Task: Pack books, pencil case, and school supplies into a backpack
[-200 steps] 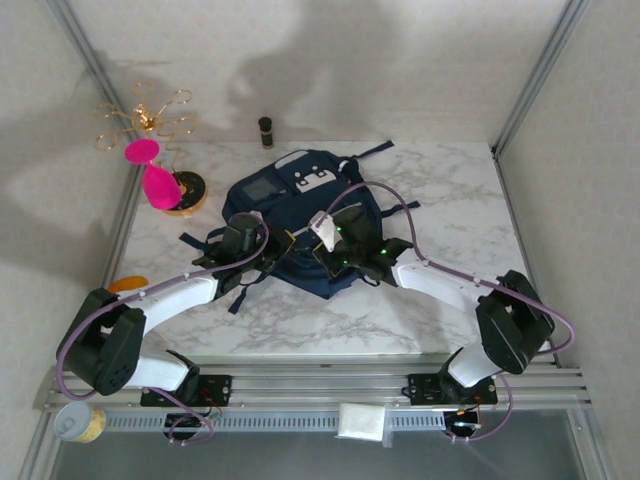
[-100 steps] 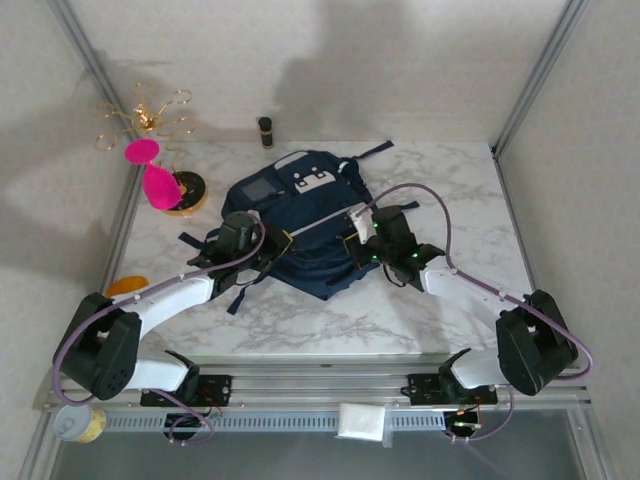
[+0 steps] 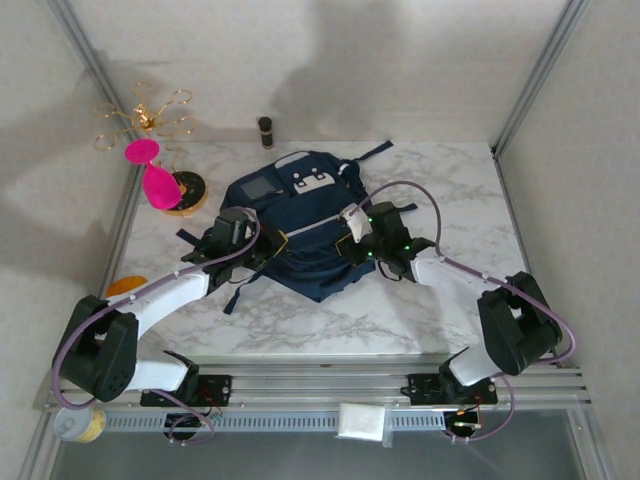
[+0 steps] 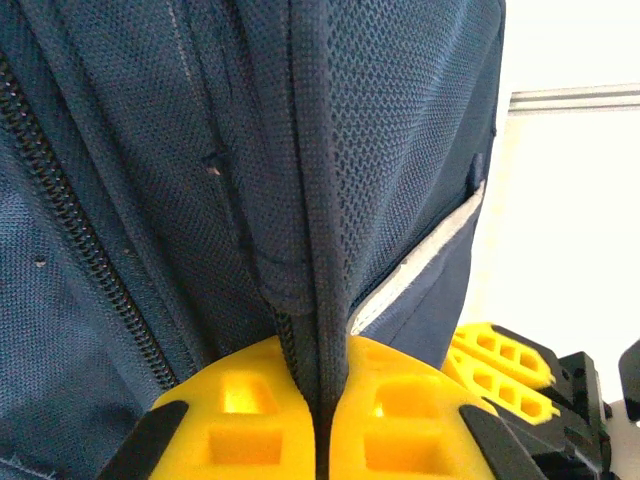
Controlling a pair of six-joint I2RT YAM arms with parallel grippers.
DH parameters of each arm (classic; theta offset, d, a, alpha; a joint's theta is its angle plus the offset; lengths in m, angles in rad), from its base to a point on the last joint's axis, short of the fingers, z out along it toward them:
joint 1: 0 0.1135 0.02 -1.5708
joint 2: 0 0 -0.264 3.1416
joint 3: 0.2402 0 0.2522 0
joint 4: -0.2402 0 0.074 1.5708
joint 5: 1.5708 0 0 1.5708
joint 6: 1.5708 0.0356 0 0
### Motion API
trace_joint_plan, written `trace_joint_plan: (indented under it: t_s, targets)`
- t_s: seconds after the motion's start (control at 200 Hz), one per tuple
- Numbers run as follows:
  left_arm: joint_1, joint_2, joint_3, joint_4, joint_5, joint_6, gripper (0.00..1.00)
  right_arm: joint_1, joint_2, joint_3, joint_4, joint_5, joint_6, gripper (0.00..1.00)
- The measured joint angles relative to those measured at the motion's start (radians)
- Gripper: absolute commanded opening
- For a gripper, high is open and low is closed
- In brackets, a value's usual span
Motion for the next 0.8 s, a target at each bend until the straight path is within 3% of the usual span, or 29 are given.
trace_joint_plan:
  t_s: [0.175, 0.335, 0.486, 0.801]
  targets:
    - [0.0, 0.0, 0.002, 0.0, 0.0, 0.002, 0.0, 0.002, 0.063, 0.024, 0.003, -0.015, -0.002, 0.31]
    - [0.0, 0.0, 0.002, 0.0, 0.0, 0.004, 0.0, 0.001, 0.067, 0.024, 0.009, -0.019, 0.003, 0.19]
    - [0.002, 0.0, 0.002, -0.003, 0.0, 0.01, 0.0, 0.002, 0.064, 0.024, 0.011, 0.018, 0.017, 0.0]
    - [0.002, 0.0, 0.033, -0.056, 0.01, 0.116, 0.0, 0.036, -0.079, -0.055, 0.006, 0.202, 0.099, 0.0]
